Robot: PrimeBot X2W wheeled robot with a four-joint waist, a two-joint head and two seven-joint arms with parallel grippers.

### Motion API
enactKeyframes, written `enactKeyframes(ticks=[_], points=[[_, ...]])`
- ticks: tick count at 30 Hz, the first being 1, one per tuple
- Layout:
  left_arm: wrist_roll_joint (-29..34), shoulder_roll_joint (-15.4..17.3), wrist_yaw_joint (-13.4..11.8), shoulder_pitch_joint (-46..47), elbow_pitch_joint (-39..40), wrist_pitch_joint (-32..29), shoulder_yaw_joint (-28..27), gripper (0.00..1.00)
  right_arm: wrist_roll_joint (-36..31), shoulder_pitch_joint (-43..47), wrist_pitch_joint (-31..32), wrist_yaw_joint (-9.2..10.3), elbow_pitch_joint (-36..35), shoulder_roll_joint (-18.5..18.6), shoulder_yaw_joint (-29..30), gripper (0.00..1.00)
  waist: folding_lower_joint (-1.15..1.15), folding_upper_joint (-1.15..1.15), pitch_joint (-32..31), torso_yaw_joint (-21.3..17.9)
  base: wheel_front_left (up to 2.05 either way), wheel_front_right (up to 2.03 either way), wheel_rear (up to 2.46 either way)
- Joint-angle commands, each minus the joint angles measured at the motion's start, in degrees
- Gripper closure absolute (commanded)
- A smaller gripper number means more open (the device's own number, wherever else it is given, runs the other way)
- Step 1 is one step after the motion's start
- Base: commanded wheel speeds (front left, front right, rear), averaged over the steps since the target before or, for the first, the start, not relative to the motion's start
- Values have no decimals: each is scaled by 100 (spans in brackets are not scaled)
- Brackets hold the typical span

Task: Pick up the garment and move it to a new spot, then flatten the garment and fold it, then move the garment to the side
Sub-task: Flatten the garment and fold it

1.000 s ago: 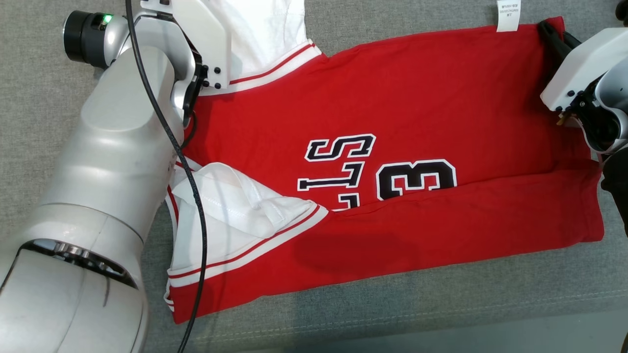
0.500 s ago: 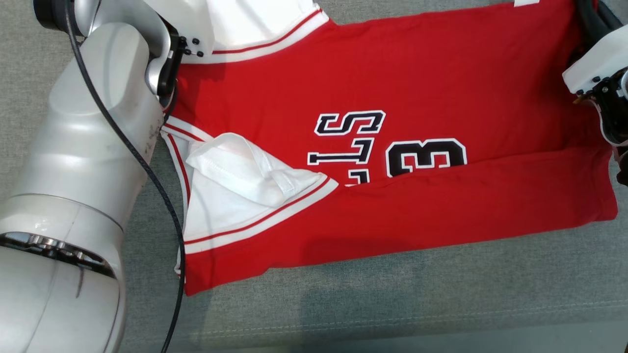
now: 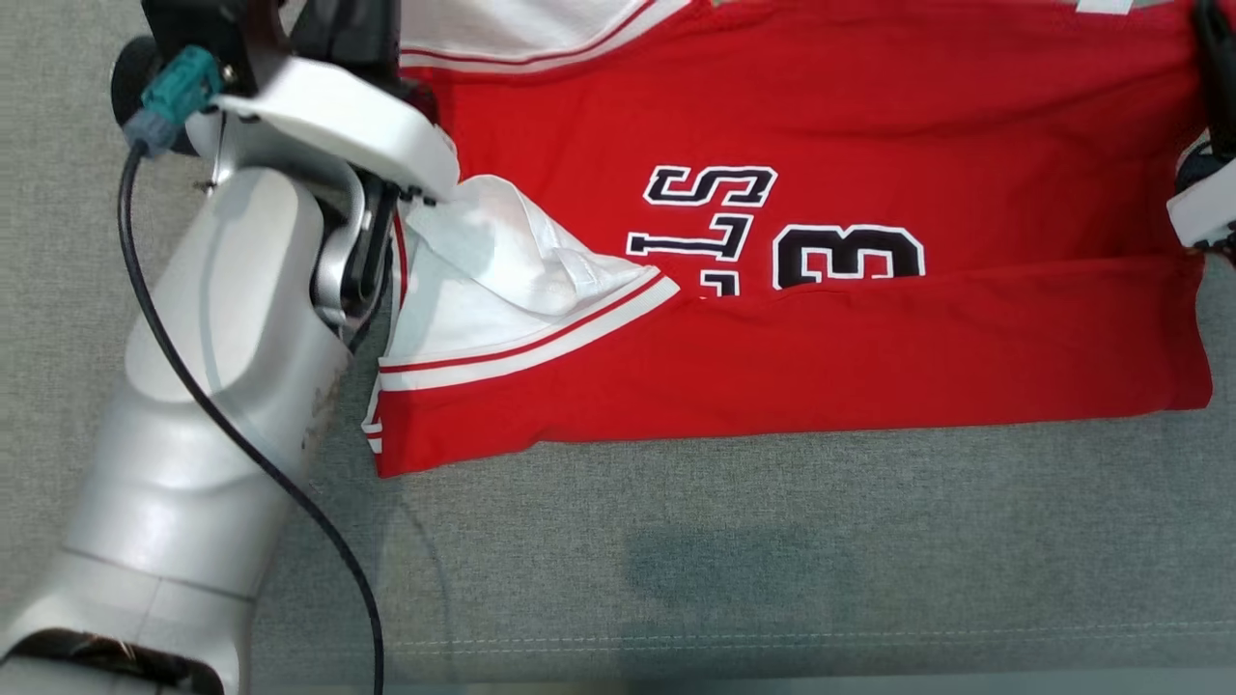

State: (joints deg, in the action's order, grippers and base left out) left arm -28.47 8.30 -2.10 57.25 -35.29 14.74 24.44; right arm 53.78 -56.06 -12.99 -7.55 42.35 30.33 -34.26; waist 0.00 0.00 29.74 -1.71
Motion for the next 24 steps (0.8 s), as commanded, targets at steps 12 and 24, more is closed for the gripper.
enactKeyframes(ticks=[12, 24], points=[[153, 300, -318, -1822, 1840, 25, -376, 100, 707, 1317, -41, 6, -1106, 1009, -300, 100, 0, 0, -452, 194, 0, 0, 0], [-30, 310, -931, -3446, 3409, -278, -349, 100, 952, 2036, 4, 6, -1403, 1259, -218, 100, 0, 0, -690, 269, 0, 0, 0]])
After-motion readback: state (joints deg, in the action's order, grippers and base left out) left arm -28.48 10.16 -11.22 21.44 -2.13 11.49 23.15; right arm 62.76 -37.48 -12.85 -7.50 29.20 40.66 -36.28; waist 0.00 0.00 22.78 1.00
